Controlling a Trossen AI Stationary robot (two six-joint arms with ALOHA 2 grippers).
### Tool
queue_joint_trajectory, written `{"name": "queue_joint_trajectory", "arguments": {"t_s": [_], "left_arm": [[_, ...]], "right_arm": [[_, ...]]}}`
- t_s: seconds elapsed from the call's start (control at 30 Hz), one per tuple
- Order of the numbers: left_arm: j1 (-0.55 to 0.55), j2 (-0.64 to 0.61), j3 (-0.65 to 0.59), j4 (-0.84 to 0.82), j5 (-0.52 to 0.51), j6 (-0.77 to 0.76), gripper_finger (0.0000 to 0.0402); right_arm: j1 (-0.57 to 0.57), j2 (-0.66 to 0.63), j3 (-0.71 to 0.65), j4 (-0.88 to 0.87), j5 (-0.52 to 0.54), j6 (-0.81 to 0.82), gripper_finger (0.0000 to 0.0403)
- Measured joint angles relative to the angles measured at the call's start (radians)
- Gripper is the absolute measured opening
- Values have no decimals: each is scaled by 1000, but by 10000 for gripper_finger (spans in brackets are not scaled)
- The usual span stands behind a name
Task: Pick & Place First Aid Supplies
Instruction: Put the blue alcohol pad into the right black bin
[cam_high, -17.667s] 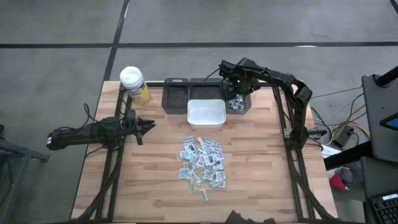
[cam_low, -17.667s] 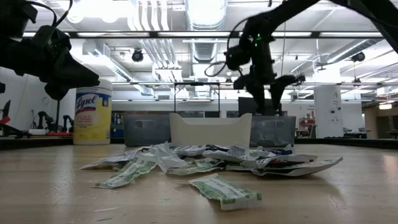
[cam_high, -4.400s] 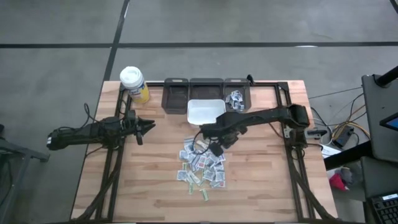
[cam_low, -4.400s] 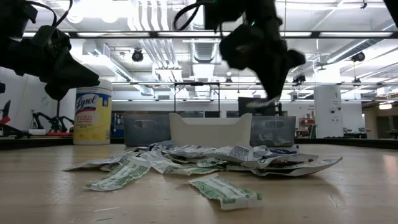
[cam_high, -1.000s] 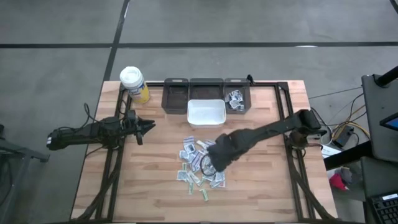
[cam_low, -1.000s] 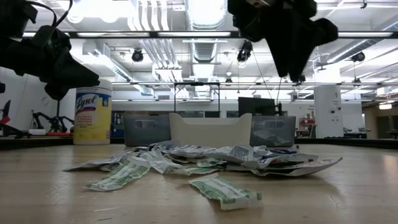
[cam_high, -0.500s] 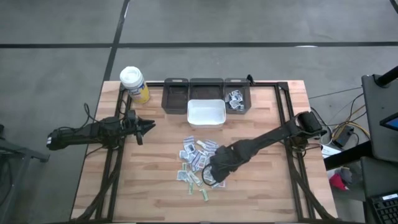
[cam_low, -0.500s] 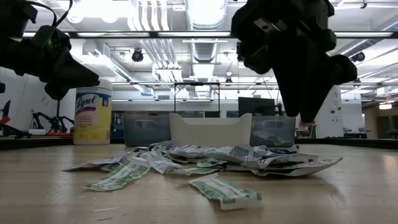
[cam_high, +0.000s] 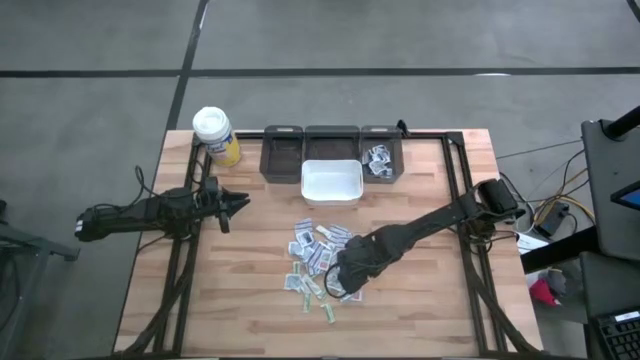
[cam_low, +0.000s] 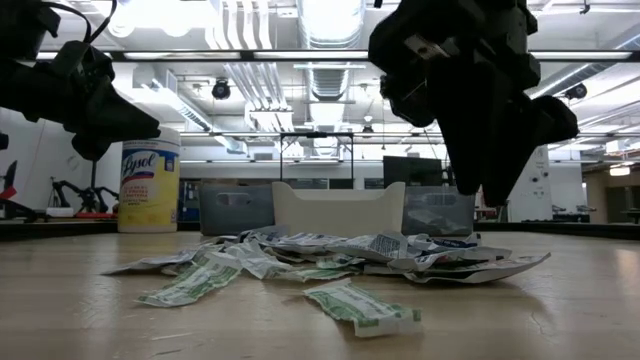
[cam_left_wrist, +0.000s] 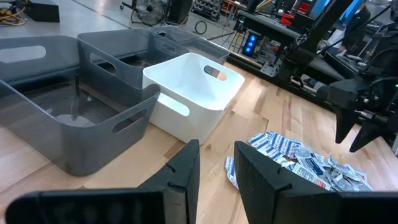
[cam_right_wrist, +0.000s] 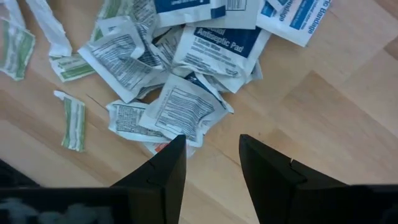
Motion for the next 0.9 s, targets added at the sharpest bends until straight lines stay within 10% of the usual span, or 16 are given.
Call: {"name": "queue_joint_trajectory", "arguments": {"t_s": [0.9], "left_arm": [[0, 0, 0, 0, 0, 0, 94]], "right_arm": [[-46, 152, 154, -156, -19, -100, 146]]}}
